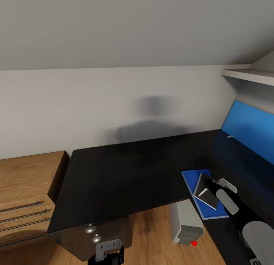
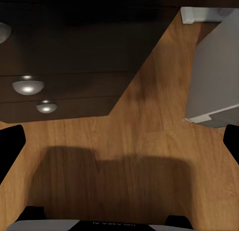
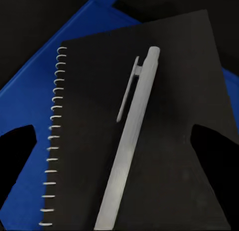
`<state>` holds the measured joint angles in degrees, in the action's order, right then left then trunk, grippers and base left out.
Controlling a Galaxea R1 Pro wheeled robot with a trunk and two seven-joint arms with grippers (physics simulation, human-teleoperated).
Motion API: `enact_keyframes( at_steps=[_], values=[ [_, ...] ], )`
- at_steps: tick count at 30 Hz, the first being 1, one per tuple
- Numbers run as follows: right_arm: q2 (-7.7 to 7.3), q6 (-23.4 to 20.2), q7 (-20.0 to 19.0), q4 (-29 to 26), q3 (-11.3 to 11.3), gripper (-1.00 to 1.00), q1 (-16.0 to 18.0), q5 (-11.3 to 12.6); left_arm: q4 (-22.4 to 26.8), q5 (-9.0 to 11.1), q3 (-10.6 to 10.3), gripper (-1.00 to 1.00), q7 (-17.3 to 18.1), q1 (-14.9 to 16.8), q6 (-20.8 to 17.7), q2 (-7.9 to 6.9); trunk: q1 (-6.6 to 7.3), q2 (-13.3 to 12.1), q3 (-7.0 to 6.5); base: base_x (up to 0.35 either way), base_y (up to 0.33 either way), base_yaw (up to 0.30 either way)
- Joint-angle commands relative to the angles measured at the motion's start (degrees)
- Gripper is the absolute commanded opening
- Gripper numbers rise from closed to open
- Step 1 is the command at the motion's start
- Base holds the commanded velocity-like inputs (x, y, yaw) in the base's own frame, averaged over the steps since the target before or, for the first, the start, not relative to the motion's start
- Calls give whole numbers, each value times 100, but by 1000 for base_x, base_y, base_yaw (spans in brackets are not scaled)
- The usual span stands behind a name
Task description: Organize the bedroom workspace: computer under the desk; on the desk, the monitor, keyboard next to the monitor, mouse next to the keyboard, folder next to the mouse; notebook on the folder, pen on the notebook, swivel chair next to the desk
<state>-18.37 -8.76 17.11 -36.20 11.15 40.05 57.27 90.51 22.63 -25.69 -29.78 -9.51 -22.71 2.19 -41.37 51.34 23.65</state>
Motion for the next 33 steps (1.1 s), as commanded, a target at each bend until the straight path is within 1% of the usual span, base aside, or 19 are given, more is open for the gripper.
enact_keyframes(
  at_steps=[1, 18, 23, 27, 28, 30, 32, 33],
  values=[
    [-9, -11, 47, -15, 37, 100, 3, 30, 10, 48, -1, 100, -40, 0, -14, 1, -1, 5, 6, 0, 0, 0],
    [-10, -11, 47, -27, 37, 100, 3, 30, 5, 56, -6, 100, -37, -2, -23, -2, -1, 5, 6, 0, 0, 0],
    [-16, -11, 42, -115, 34, 100, 3, 32, -5, 57, 0, 100, -41, 1, -29, -7, -1, 5, 6, 0, 0, 0],
    [-21, -9, 83, -672, 19, 100, -3, 31, -22, 57, -2, 100, -41, 0, -31, -1, -1, 5, 6, 0, 0, 0],
    [-26, -10, 100, -915, 16, 100, -12, 27, -26, 57, -2, 100, -41, 0, -32, -1, -1, 5, 6, 0, 0, 0],
    [-31, -14, 126, -1156, 14, 100, -24, 25, -29, 57, 0, 100, -42, 1, -32, 0, -1, 5, 6, 0, 0, 0],
    [-36, -19, 177, -1376, 13, 100, -36, 26, -31, 57, 1, 100, -42, 1, -32, 0, -1, 5, 6, 0, 0, 0],
    [-39, -26, 263, -1559, 12, 100, -48, 27, -32, 57, 0, 100, -40, 0, -32, 0, -1, 5, 6, 0, 0, 0]
  ],
)
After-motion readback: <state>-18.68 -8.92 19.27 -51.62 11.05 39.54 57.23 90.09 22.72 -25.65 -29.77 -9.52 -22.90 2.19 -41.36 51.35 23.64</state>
